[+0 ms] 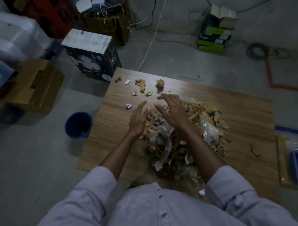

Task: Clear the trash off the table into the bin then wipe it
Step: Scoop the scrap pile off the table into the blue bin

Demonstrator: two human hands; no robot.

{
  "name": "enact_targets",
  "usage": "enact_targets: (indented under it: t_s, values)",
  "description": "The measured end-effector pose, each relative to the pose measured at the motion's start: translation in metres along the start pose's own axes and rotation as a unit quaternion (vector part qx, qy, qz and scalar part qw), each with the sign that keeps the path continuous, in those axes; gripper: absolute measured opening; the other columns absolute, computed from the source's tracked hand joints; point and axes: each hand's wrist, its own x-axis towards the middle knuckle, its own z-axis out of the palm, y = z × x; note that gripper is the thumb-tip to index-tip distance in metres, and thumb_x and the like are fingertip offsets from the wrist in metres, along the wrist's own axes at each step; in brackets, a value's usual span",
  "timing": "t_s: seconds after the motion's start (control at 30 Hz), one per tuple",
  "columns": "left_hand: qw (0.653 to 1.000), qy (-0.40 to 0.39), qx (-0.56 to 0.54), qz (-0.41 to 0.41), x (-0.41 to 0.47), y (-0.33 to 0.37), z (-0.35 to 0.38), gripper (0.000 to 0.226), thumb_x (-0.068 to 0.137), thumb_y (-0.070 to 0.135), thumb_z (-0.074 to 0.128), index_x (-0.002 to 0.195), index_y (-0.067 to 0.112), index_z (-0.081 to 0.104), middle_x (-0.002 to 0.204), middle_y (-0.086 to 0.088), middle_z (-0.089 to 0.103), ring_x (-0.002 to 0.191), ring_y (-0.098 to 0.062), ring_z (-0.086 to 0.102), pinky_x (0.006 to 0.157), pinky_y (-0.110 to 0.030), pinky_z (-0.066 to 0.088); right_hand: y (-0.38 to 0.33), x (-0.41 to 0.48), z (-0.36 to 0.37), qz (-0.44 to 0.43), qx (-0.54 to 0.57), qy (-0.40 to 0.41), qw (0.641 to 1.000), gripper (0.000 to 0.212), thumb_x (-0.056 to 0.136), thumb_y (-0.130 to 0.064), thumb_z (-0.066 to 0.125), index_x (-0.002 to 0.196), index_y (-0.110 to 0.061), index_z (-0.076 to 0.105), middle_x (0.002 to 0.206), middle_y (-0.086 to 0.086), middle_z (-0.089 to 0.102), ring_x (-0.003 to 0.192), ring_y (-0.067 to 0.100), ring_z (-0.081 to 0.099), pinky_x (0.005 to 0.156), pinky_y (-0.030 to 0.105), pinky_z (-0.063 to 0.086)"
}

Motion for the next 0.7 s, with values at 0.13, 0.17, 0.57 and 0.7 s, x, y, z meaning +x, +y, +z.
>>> enact_targets:
  t_s: [0.13,0.17,0.57,0.7]
  values:
    - [0.995,0.002,0.087,-0.042,0.048,-0.006,-0.03,0.08,0.079,0.093,0.029,0.147,0.052,0.035,0.161,-0.001,0.036,0.147,-0.032,0.031,0.117,-0.06,0.022,-0.014,0.063,0.013,0.026,-0.052,-0.065,0.996,0.061,0.092,-0.068,0.053,0.146,-0.041,0.042,0.161,-0.001,0.032,0.147,0.023,0.024,0.111,0.06,0.025]
    - [0.993,0.007,0.104,-0.052,0.061,-0.005,-0.038,0.074,0.083,0.087,0.033,0.147,0.051,0.035,0.161,-0.003,0.035,0.147,-0.034,0.029,0.117,-0.06,0.021,-0.016,0.078,0.017,0.035,-0.061,-0.079,0.994,0.064,0.091,-0.069,0.054,0.147,-0.043,0.039,0.164,0.001,0.025,0.15,0.024,0.018,0.11,0.063,0.021]
    - [0.961,0.042,0.268,-0.053,0.221,-0.04,-0.093,0.112,0.069,0.073,0.077,0.157,0.05,0.012,0.167,-0.014,-0.02,0.153,-0.043,-0.016,0.123,-0.055,0.0,0.03,0.157,0.106,0.232,-0.108,-0.174,0.951,0.101,0.073,-0.069,0.078,0.153,-0.058,0.018,0.168,0.006,-0.019,0.151,0.051,-0.016,0.115,0.076,0.014]
    - [0.961,-0.01,0.276,-0.02,0.259,-0.055,-0.088,0.097,0.083,0.072,0.063,0.16,0.042,0.012,0.171,-0.008,-0.003,0.156,-0.03,-0.01,0.122,-0.054,-0.009,0.036,0.176,0.118,0.226,-0.103,-0.18,0.952,0.115,0.068,-0.072,0.08,0.157,-0.056,0.008,0.168,0.012,-0.021,0.153,0.048,-0.014,0.121,0.065,0.009]
